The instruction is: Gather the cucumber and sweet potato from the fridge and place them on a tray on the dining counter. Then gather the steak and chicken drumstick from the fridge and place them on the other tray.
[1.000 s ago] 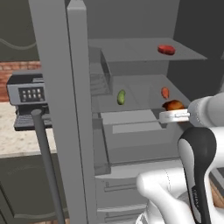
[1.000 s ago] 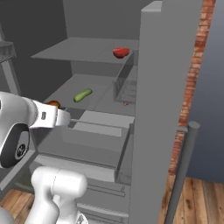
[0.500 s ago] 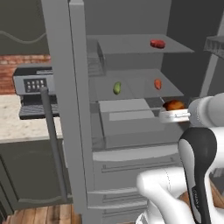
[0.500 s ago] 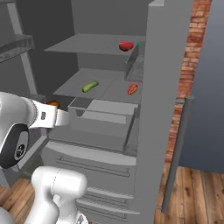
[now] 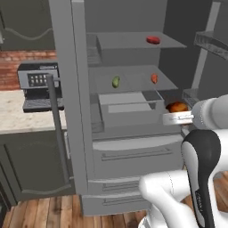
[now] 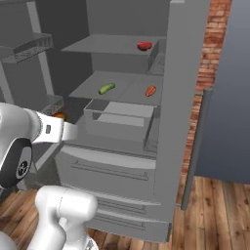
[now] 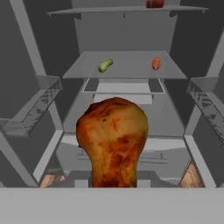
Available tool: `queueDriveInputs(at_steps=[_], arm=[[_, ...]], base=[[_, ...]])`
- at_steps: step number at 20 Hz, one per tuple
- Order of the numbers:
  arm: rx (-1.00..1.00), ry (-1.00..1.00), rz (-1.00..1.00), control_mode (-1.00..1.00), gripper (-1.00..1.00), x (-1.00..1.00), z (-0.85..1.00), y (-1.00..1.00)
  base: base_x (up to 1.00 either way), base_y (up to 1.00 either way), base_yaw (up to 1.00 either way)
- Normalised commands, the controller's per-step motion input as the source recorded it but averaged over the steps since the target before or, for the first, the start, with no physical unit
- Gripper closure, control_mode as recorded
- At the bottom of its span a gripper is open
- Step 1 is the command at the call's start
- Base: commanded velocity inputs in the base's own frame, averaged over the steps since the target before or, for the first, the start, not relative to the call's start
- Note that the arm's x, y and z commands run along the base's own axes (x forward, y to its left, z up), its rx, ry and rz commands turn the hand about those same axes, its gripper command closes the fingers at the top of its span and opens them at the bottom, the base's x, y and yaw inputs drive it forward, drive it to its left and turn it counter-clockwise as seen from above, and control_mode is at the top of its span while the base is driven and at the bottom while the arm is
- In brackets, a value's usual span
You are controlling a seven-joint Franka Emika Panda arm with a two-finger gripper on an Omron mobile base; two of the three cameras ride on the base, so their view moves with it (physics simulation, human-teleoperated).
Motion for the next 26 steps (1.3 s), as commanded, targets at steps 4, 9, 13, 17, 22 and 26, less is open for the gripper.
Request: queueDriveInputs(at_steps=[4,9,13,17,22,26], arm=[[0.00,0.00,0.00,1.00,1.00,0.00,0.00,0.00],[0.00,0.00,0.00,1.00,1.00,0.00,0.00,0.00],[0.00,0.00,0.00,1.00,1.00,0.00,0.00,0.00],[0.00,0.00,0.00,1.00,1.00,0.00,0.00,0.00],[0.00,0.00,0.00,1.00,1.00,0.00,0.00,0.00],[0.00,0.00,0.00,1.00,1.00,0.00,0.00,0.00]], base=[[-0.34,0.00,-0.08],[-0.25,0.02,-0.16],[-0.33,0.05,-0.20],[-0.45,0.08,-0.20],[-0.43,0.07,-0.20],[-0.36,0.11,-0.23]])
